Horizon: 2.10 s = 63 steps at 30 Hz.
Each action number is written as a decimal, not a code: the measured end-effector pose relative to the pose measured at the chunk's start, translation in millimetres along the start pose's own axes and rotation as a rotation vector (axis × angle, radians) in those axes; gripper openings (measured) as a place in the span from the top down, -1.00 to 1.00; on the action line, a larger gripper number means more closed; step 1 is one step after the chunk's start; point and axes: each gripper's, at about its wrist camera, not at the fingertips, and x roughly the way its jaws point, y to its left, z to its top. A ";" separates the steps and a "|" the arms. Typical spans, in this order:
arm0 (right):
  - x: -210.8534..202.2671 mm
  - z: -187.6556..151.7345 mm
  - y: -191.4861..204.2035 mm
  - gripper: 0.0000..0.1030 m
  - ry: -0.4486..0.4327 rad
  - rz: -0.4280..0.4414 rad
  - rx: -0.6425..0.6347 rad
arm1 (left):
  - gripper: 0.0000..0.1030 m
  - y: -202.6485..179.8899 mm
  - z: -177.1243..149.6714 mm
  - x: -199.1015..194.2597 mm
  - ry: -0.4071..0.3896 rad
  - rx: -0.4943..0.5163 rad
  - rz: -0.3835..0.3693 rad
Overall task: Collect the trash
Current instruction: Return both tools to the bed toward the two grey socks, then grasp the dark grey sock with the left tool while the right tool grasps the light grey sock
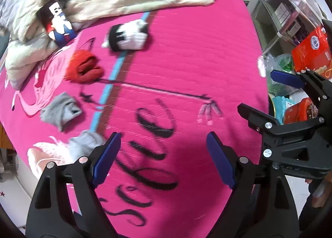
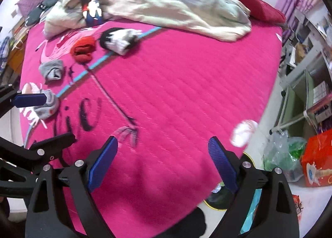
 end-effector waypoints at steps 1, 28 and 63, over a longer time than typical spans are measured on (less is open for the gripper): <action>0.4 3.2 8.0 -0.65 0.002 0.002 -0.004 | -0.61 9.7 -3.0 -1.8 -0.002 -0.006 -0.001; 24.9 40.9 167.2 -0.72 0.070 -0.010 -0.065 | -0.72 166.4 -6.8 19.0 0.003 0.203 0.057; 117.2 69.5 230.9 -0.70 0.170 0.178 -0.088 | 0.30 199.6 31.5 100.1 0.063 0.271 -0.106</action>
